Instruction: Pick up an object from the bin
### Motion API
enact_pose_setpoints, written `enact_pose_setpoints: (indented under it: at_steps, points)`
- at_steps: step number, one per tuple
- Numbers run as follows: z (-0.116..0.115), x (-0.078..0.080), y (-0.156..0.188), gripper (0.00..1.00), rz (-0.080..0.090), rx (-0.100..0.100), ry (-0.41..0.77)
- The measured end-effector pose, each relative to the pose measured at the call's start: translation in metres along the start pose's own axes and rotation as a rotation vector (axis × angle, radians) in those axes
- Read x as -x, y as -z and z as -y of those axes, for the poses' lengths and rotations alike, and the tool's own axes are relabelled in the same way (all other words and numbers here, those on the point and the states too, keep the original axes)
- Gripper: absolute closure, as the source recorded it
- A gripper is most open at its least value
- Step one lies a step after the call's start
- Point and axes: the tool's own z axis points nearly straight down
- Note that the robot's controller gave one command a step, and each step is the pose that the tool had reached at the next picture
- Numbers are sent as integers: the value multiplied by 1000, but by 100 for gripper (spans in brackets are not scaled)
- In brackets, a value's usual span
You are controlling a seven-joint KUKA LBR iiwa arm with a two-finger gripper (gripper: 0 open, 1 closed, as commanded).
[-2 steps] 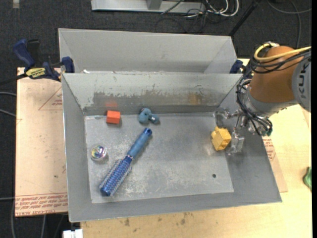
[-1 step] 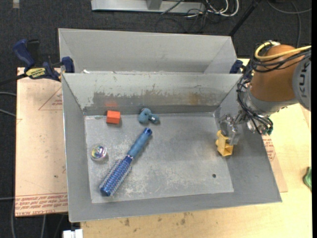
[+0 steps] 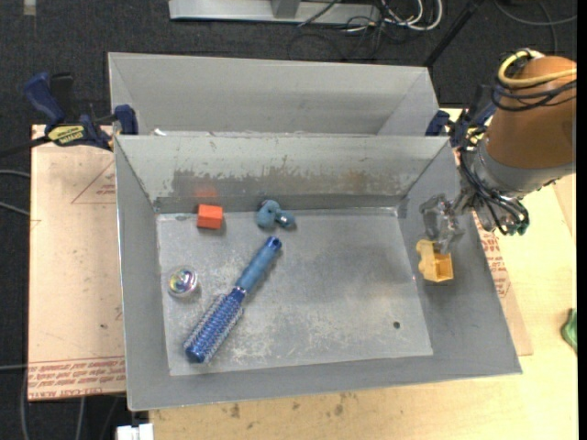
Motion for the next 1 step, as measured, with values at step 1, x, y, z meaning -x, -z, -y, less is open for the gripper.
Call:
enact_pose_setpoints:
  at_steps: [1]
  points:
    - [-5, -35, 97, 100, 1, -1, 18]
